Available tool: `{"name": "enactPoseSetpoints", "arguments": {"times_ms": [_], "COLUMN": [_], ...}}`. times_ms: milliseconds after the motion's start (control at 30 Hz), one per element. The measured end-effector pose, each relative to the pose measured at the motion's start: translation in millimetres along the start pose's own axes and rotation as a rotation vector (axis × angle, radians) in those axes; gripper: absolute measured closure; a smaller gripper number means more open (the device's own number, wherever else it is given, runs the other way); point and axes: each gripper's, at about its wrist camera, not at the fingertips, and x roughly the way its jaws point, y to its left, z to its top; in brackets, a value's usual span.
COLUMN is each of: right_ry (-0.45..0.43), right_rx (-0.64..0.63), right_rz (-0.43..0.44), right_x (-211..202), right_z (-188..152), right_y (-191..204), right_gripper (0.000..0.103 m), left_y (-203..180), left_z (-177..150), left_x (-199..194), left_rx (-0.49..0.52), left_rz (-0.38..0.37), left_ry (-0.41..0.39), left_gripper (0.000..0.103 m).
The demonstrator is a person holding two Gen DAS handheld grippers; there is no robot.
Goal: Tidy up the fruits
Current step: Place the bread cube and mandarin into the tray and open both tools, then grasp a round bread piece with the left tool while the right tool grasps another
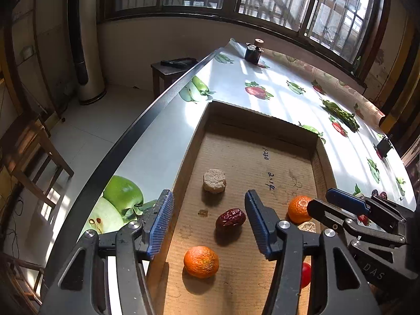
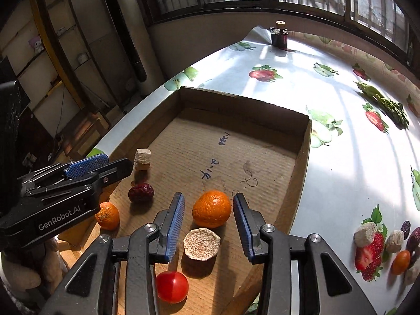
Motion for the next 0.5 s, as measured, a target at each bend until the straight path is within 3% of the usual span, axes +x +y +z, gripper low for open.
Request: {"name": "enactPoseSetpoints", "arguments": {"times_ms": [67,133,333,500], "right_ry": [-0.031,-0.058,-0.104,-0.131], "right_rx": [0.012,0.028,0.083,0.141], "right_rz": [0.003,0.009,-0.004,-0.041], "right_x": [-15,-29,-66,-95], "right_z": [-2,-6,-29,-52], "right_y": [-5,-11,-40,-78], "right_gripper": [0.055,0.052,0.046,0.046], "left_y": [-7,-18,-60,-98], "left_z": [-5,-13,-37,-49], "left_x": [-17,-32,-63,-76], "left_rx": [-0.003,0.005,0.038,0.117], "left_rz": [0.028,0.030,0.009,0.045], "left_ry": [-0.037,-0.068,-0.117,-0.150], "left_gripper": [0.022,0.018,0.018,0.018]}}
